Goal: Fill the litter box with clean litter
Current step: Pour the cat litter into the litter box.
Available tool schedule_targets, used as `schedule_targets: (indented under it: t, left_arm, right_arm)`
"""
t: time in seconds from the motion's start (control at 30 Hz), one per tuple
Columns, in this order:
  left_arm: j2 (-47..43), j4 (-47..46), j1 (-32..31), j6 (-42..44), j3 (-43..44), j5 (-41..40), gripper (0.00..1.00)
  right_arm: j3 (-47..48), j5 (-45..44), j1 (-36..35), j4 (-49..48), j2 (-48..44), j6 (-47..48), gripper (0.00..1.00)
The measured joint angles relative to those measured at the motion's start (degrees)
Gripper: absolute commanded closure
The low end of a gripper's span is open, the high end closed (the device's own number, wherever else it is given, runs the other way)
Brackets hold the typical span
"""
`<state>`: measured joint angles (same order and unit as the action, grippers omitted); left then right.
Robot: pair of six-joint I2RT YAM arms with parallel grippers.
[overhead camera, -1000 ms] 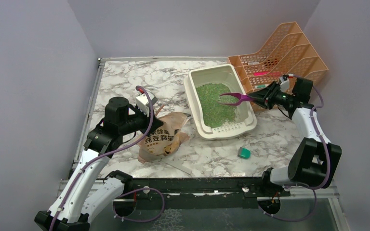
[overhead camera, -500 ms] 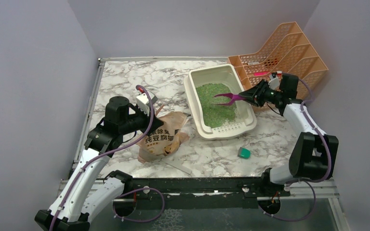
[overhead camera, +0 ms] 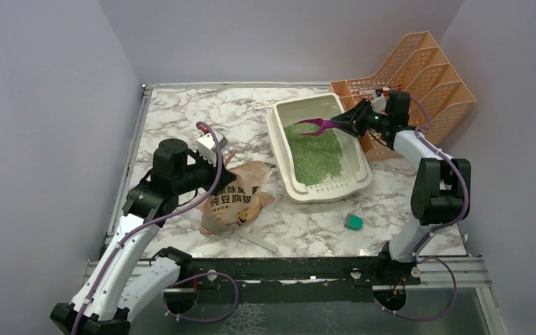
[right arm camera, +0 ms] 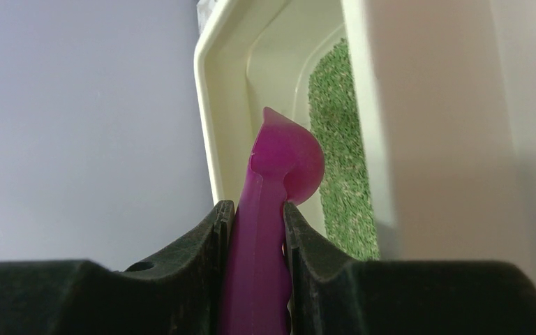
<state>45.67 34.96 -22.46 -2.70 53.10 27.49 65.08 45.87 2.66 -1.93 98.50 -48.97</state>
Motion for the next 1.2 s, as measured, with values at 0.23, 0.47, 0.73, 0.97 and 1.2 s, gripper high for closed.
schedule_targets:
  t: [0.23, 0.47, 0.73, 0.97, 1.2]
  left_arm:
    - [1.75, -0.17, -0.02, -0.66, 0.68, -0.55, 1.0]
    - [2.34, -0.37, -0.02, -1.18, 0.87, -1.03, 1.0]
    - [2.16, -0.39, -0.02, -1.86, 0.87, -2.4, 1.0]
    - [1.79, -0.35, -0.02, -2.03, 0.87, -3.74, 1.0]
    - [1.81, -0.35, -0.02, -1.99, 0.9, -3.69, 1.0]
  right_arm:
    - [5.77, -0.83, -2.23, -1.73, 4.66, -0.74, 0.99]
    - [8.96, -3.02, -2.34, -1.49, 6.45, -0.48, 0.99]
    - [10.38, -5.77, -2.34, 0.98, 6.49, 2.19, 0.99]
    - [10.67, -7.02, -2.19, 3.69, 6.36, 3.17, 0.99]
    - [10.64, -7.56, -0.74, 5.07, 5.29, 3.15, 0.99]
